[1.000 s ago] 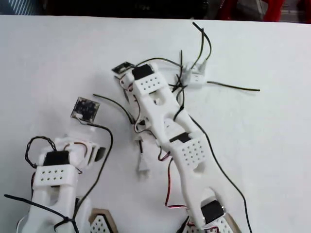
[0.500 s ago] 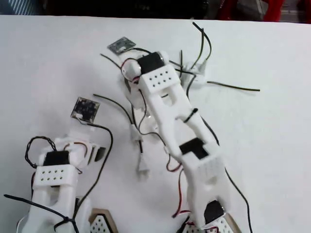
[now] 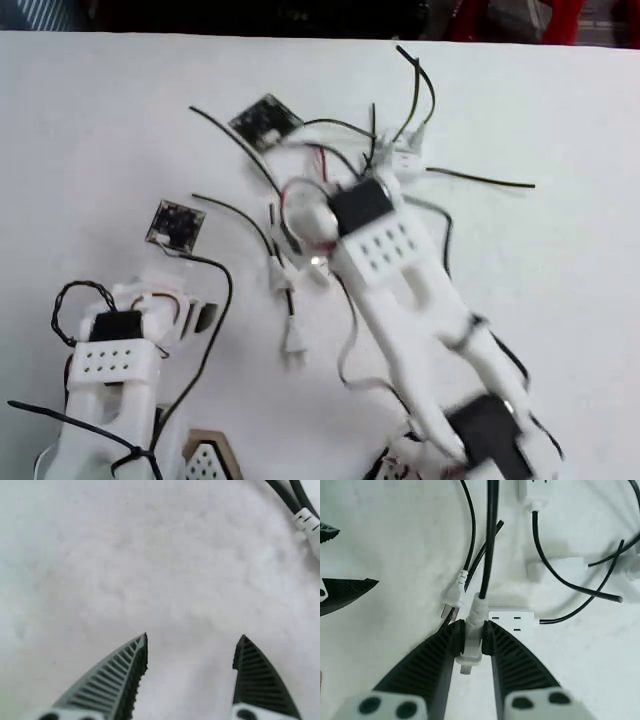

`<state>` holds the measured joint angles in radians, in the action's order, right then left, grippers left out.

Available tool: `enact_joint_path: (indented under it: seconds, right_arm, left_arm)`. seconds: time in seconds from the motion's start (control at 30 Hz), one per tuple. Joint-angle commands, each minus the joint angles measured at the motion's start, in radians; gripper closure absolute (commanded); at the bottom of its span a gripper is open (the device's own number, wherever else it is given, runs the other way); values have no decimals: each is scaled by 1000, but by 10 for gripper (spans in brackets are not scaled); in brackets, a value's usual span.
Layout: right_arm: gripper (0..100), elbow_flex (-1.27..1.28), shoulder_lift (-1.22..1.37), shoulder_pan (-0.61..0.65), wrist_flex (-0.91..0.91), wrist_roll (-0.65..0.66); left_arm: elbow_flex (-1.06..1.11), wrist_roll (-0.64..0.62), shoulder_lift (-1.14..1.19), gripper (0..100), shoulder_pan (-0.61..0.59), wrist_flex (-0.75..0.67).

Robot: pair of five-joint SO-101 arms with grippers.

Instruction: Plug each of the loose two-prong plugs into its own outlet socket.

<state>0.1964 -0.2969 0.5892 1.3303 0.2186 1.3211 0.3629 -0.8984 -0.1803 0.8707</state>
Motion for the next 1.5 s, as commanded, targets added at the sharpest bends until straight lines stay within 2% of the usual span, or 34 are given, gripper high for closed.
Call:
enact_joint_path:
  seconds: [0.0, 0.13, 0.27, 0.43, 0.57, 0.7, 0.87, 0.93, 1.07, 1.2, 1.47]
  right_arm:
    - [982, 338, -257, -15, -298, 5]
    - [982, 652, -446, -16, -570, 6]
    - [982, 876, -552, -18, -765, 8]
    - [982, 1059, -564, -68, -1006, 8]
    - [982, 1132, -564, -107, -1109, 8]
    - [982, 1145, -573, -94, -1119, -2]
    - [981, 1143, -575, 4, -1152, -6]
    - [981, 1143, -590, 35, -1162, -60]
    - [981, 1143, -680, 65, -1135, -123]
    - [981, 1145, -809, 96, -1049, -161]
    - [981, 1151, -1043, 143, -840, -178]
  left_arm:
    - [-5, 3, -25, 721, -4, -21]
    - [-5, 3, -25, 721, -4, -21]
    - [-5, 3, -25, 721, -4, -20]
    - [-5, 3, -25, 721, -4, -20]
    - [-5, 3, -25, 721, -4, -20]
    - [-9, 3, -27, 718, -5, -21]
    - [-52, -8, -28, 718, -5, -98]
    - [-94, -12, -28, 718, -4, -127]
    - [-164, -147, -28, 717, 2, -227]
    - [-184, -242, -28, 716, 79, -330]
    - [-213, -247, -28, 716, 255, -354]
